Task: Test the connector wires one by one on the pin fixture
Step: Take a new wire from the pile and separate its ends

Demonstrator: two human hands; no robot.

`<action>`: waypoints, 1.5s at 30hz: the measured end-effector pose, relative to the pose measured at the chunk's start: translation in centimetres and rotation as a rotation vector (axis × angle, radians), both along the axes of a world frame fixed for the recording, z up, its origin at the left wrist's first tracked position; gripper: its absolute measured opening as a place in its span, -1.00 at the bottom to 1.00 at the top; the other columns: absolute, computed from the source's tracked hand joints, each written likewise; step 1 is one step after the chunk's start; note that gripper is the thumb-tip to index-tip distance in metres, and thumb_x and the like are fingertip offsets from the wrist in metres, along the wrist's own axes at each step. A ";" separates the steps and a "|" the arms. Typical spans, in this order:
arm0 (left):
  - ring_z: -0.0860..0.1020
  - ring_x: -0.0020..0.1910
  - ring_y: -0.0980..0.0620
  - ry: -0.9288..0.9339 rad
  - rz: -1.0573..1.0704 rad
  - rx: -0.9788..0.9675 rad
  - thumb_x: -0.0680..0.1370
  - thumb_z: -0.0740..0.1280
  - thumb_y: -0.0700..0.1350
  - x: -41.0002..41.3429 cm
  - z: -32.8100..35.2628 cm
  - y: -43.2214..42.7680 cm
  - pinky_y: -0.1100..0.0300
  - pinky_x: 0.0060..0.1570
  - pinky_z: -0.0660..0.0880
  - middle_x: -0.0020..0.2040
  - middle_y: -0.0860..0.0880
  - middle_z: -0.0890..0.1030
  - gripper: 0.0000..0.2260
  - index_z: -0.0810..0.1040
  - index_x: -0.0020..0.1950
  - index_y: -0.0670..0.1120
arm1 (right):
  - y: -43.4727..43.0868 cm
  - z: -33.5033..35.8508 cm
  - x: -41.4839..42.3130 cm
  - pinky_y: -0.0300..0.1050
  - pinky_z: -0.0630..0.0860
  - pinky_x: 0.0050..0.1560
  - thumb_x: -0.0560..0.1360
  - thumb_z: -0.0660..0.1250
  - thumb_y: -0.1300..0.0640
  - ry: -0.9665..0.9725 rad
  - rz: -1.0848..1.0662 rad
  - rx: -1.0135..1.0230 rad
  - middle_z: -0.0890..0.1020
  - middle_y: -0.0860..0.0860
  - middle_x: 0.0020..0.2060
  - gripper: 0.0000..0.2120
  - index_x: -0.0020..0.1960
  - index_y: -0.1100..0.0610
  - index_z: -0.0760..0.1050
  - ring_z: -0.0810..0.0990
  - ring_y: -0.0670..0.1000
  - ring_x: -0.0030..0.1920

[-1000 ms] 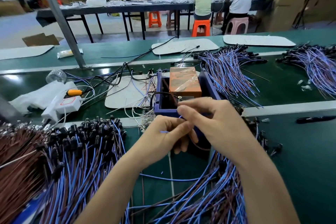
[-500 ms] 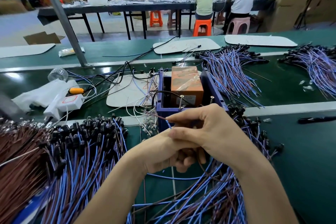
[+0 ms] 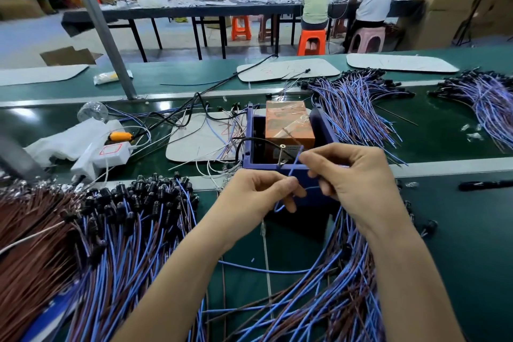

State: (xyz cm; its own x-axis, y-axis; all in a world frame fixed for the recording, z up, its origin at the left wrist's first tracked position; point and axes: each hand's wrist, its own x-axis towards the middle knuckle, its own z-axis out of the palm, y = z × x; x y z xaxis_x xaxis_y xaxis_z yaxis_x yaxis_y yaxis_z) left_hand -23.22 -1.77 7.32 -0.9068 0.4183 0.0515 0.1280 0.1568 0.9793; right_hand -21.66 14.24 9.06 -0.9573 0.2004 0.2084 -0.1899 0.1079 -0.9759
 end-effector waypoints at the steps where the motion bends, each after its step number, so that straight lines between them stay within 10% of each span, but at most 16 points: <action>1: 0.32 -0.44 0.08 -0.012 0.026 -0.009 0.57 0.28 -0.02 -0.1 -0.1 0.0 0.35 -0.44 0.25 -0.44 0.04 0.57 -0.74 0.69 -0.22 -0.02 | 0.4 -0.1 -0.1 -0.36 0.29 -0.56 0.41 0.48 0.16 -0.001 -0.035 -0.018 0.56 -0.02 -0.53 -0.85 -0.33 0.06 0.66 0.34 -0.12 -0.61; 16: 0.32 -0.53 0.03 0.002 -0.042 -0.080 0.64 0.18 -0.13 -0.5 -1.3 0.4 0.26 -0.47 0.29 -0.53 -0.02 0.52 -0.78 0.61 -0.08 -0.01 | 0.6 -1.1 -0.8 -0.29 0.31 -0.57 0.49 0.09 0.47 -0.101 0.023 0.040 0.61 0.05 -0.30 -0.55 -0.06 0.00 0.59 0.44 -0.04 -0.58; 28: 0.34 -0.59 0.13 -0.115 0.174 -0.027 0.64 0.19 -0.17 -2.0 -3.2 0.3 0.34 -0.51 0.36 -0.49 -0.03 0.53 -0.72 0.63 -0.16 -0.17 | 1.8 -2.2 -1.7 -0.24 0.24 -0.37 0.40 0.38 0.27 -0.138 -0.073 0.150 0.60 -0.05 -0.46 -0.79 -0.27 -0.03 0.61 0.41 -0.21 -0.53; 45: 0.32 -0.58 0.15 0.014 0.226 -0.053 0.63 0.22 -0.04 -2.6 -4.5 1.2 0.38 -0.48 0.27 -0.55 0.04 0.44 -0.71 0.66 -0.18 -0.05 | 4.1 -1.5 -1.2 -0.39 0.24 -0.59 0.47 0.31 0.35 -0.170 -0.121 0.010 0.52 -0.06 -0.54 -0.79 -0.27 0.12 0.55 0.34 -0.19 -0.59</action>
State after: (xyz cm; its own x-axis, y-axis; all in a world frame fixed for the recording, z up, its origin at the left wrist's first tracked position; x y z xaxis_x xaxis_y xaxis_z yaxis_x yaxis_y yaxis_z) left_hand -25.86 -0.53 2.79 -0.9772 0.2069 0.0478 0.0968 0.2337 0.9675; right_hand -22.81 18.39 7.58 -0.9478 0.3151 0.0482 -0.0074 0.1293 -0.9916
